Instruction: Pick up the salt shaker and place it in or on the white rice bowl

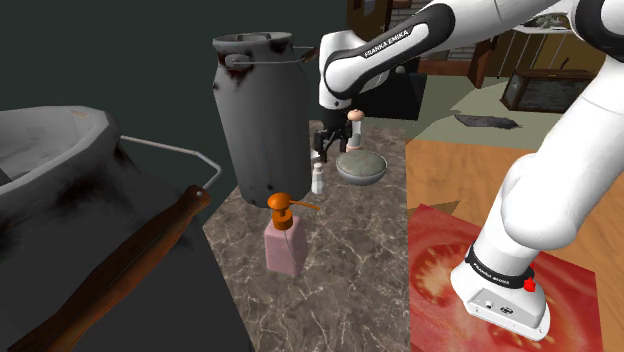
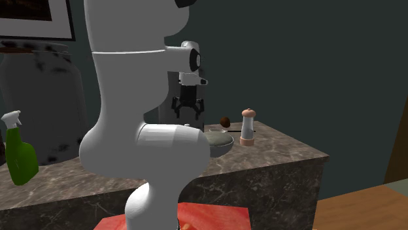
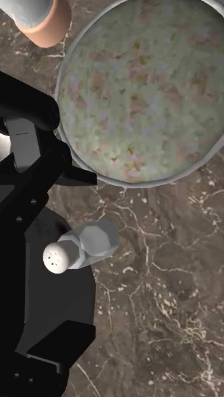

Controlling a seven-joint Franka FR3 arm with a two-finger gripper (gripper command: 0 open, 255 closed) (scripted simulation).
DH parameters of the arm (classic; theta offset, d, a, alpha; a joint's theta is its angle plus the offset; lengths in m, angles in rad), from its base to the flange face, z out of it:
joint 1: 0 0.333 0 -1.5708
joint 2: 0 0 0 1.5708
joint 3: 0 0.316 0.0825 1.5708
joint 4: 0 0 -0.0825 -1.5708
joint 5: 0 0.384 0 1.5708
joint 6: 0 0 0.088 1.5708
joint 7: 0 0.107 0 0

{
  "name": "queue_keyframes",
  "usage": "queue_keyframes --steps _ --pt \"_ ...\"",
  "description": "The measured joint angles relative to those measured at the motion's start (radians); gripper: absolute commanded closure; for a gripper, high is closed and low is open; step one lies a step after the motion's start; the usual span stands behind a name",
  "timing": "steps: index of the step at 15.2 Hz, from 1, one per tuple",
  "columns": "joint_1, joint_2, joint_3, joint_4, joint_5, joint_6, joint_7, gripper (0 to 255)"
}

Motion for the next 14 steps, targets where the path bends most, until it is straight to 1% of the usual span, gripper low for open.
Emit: queue_keyframes --steps 3,5,11,14 --pt "0.003 0.091 -0.003 0.066 0.019 0.067 -0.018 0" --pt "0.006 0.130 -0.001 0.085 0.026 0.094 -0.021 0" --pt "0.012 0.182 0.004 0.054 0.034 0.172 -0.022 0" --pt "0.012 0.192 0.004 0.047 0.035 0.186 -0.025 0"
